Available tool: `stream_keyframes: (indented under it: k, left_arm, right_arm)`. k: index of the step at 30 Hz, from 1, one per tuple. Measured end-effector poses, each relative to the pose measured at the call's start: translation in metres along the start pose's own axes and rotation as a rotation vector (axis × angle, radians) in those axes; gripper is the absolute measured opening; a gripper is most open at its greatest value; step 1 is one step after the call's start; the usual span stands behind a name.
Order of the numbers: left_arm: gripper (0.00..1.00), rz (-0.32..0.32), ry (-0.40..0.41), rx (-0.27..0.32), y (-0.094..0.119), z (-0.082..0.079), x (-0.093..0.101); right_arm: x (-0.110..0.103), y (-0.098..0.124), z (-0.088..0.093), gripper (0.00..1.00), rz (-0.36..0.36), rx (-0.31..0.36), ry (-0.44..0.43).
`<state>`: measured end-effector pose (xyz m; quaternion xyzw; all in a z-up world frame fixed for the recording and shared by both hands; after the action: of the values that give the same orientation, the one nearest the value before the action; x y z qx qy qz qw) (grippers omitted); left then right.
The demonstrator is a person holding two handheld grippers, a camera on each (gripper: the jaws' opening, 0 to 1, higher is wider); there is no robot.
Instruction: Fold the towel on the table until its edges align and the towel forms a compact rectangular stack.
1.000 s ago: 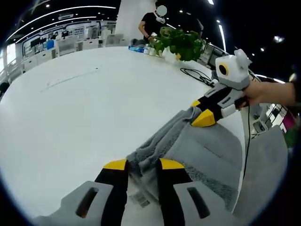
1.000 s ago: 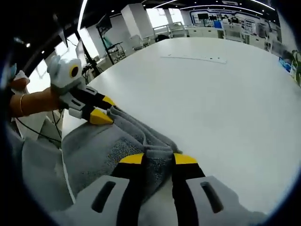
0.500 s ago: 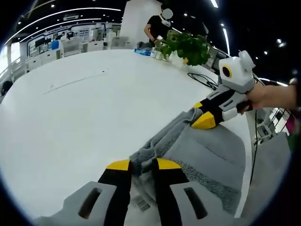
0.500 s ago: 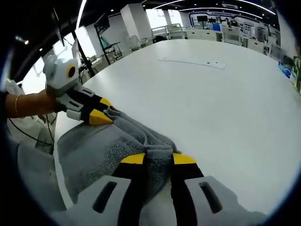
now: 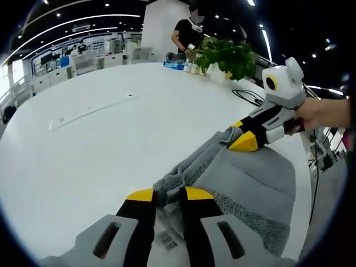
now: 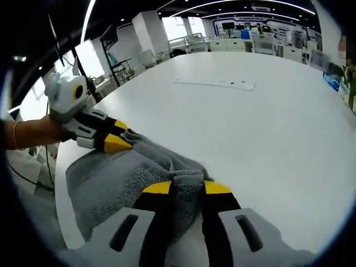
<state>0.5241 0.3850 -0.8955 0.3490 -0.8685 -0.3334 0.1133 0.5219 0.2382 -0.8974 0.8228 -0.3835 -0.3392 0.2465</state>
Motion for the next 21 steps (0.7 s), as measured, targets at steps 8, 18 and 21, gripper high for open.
stream_keyframes:
  k: [8,18,21]
  left_arm:
    - [0.17,-0.016,0.017,0.023,-0.012,-0.010,-0.017]
    - [0.17,-0.025,0.007,0.013,-0.014,-0.013,-0.019]
    - [0.17,-0.028,0.005,0.010,-0.013,-0.013,-0.019]
  right_arm:
    - [0.009,-0.010,-0.015,0.18,0.023,0.023,-0.014]
    - [0.010,-0.011,-0.018,0.18,0.048,0.024,0.001]
    - [0.011,-0.011,-0.018,0.18,0.051,0.015,0.002]
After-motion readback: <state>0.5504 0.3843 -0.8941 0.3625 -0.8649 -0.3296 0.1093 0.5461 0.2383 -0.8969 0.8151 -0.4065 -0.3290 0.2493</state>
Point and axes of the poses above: the point that each gripper's makers call its tool centre point, and the gripper's own axes: y roughly backward along the fingers, x roughly to its right, z roughly out of its underside, the point moved 2 cm from there along y, roughly backward along the fingers, and after that the axes turned 11 degrees about -y, right-handed, at the moved point
